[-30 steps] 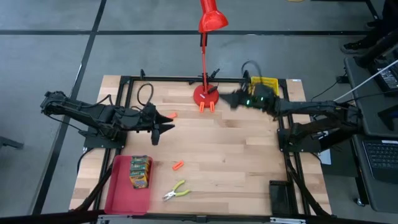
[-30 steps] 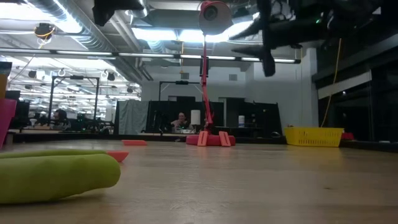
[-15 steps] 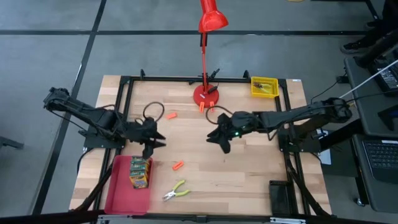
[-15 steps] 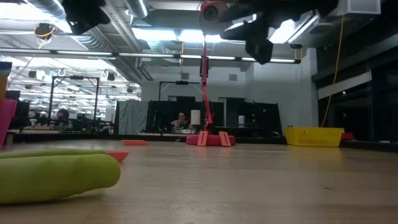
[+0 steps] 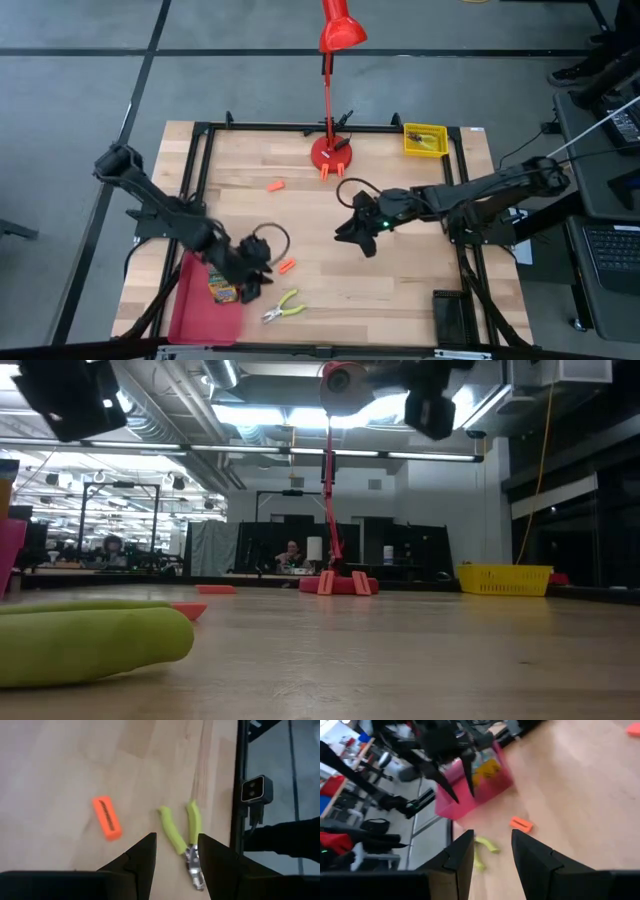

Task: Pick & Place School Supplies
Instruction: Put the green hole puncher into the yellow bin

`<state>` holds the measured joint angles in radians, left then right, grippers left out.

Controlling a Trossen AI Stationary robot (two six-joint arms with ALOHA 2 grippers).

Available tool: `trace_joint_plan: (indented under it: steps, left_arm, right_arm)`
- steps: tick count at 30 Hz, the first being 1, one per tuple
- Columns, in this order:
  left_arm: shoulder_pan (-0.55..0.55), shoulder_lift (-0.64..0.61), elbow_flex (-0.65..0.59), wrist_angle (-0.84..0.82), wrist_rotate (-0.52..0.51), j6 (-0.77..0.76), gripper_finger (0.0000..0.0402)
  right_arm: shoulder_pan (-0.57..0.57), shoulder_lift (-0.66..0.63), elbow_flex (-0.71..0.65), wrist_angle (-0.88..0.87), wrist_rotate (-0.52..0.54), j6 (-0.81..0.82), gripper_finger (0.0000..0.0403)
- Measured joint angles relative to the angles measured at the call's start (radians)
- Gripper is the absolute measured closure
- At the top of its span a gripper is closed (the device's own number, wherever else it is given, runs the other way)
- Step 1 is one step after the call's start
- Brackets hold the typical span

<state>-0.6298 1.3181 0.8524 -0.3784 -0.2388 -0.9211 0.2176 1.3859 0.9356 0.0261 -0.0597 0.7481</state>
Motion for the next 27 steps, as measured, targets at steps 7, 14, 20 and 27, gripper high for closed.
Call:
trace_joint_plan:
  steps: [7, 14, 20, 27]
  left_arm:
    - [-0.033, 0.244, 0.197, -0.096, -0.003, -0.121, 0.0261]
    - [-0.001, 0.486, 0.395, -0.205, 0.008, -0.157, 0.0261]
    - [0.006, 0.581, 0.427, -0.283, 0.039, -0.213, 0.0261]
    - [0.011, 0.613, 0.43, -0.277, 0.118, -0.16, 0.0261]
  right_arm:
    - [0.042, -0.073, 0.0, -0.013, 0.0, -0.037, 0.0266]
    - [0.099, -0.1, 0.0, -0.015, 0.041, -0.05, 0.0266]
    - [0.177, -0.1, 0.0, -0.028, 0.059, -0.048, 0.0266]
    - [0.283, -0.1, 0.0, -0.027, 0.173, -0.023, 0.0266]
